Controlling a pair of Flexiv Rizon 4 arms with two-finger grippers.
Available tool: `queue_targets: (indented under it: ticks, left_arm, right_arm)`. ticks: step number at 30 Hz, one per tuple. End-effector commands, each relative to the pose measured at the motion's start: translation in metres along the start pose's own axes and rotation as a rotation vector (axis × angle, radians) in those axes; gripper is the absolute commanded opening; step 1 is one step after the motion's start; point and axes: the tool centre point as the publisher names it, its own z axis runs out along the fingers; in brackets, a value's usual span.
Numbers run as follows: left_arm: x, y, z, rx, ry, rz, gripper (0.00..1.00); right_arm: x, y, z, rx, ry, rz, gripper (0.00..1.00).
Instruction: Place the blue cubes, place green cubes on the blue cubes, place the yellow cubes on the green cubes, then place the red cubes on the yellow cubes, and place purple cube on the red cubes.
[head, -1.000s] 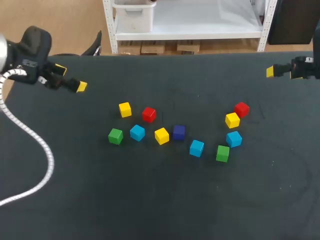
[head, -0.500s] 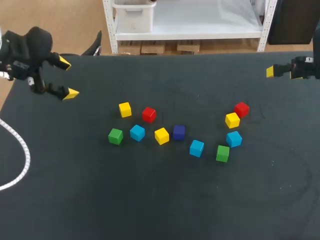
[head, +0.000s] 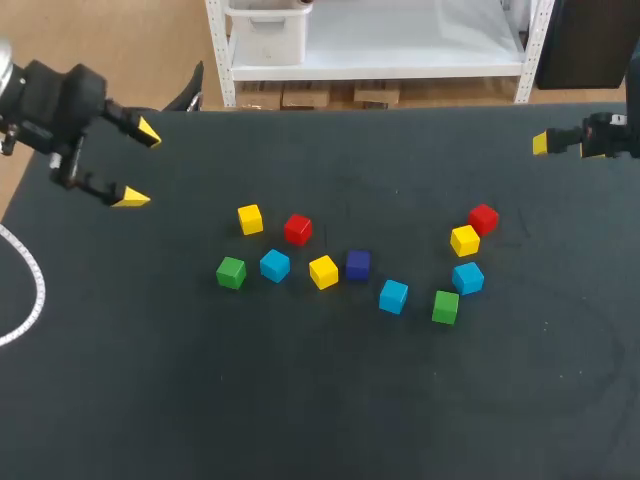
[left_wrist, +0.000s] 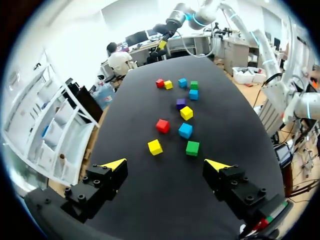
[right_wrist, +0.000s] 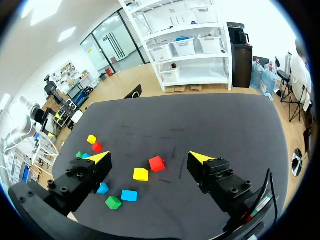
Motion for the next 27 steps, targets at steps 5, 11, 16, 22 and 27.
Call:
queue_targets:
  ticks: [5,11,16,22,27]
  left_arm:
    - [0.016,0.018,0.011,0.172,-0.061,0.014,1.00]
    - [0.006,0.015,0.011,0.160,-0.077,0.067,1.00]
    - [0.006,0.015,0.011,0.160,-0.077,0.067,1.00]
    - [0.006,0.015,0.011,0.160,-0.077,0.067,1.00]
    - [0.006,0.015,0.011,0.160,-0.077,0.067,1.00]
  right_arm:
    - [0.000,0.001,0.000,0.004,-0.001,0.001,1.00]
    - [0.000,0.001,0.000,0.004,-0.001,0.001,1.00]
    - [-0.005,-0.001,-0.003,-0.041,-0.004,-0.104,1.00]
    - [-0.013,0.013,-0.008,-0.449,0.376,-0.887,1.00]
    - [-0.003,0.022,-0.017,-0.782,0.616,-1.105,1.00]
